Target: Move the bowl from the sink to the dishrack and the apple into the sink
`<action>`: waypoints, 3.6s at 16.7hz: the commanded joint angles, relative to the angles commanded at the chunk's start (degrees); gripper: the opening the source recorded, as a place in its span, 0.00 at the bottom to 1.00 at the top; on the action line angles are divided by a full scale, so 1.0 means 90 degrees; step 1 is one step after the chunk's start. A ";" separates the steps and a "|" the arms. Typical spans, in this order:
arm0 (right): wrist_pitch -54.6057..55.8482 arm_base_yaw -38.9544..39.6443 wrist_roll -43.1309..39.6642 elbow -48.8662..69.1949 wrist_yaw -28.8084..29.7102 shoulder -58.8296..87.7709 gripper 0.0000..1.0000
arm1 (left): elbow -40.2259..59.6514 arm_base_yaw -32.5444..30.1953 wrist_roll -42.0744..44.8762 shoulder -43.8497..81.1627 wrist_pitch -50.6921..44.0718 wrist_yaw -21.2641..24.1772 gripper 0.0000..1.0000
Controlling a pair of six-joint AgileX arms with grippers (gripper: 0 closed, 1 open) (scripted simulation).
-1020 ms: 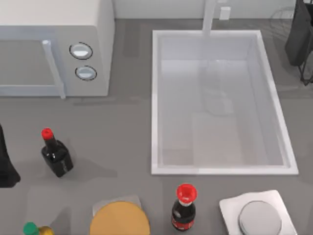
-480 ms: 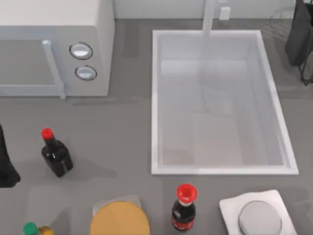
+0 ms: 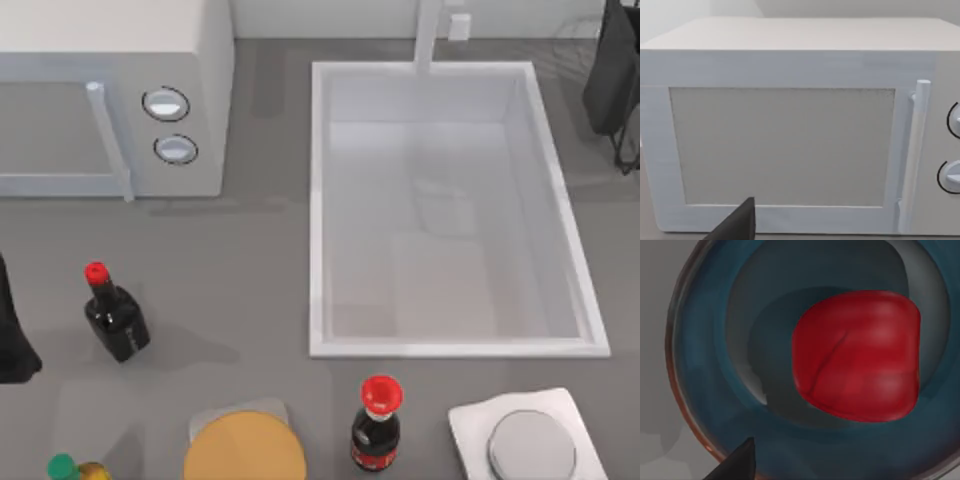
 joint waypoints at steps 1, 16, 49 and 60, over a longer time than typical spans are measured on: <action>-0.0003 0.0000 -0.0001 0.0003 -0.0001 0.0007 1.00 | 0.0000 0.0000 0.0000 0.0000 0.0000 0.0000 1.00; 0.2639 0.0033 0.0029 -0.1327 0.0013 0.1047 1.00 | 0.0000 0.0000 0.0000 0.0000 0.0000 0.0000 1.00; 0.2217 0.0062 0.0092 -0.0896 0.0156 0.0600 0.00 | 0.0000 0.0000 0.0000 0.0000 0.0000 0.0000 1.00; -0.0121 0.0036 0.0084 0.0511 0.0158 -0.0157 0.00 | 0.0000 0.0000 0.0000 0.0000 0.0000 0.0000 1.00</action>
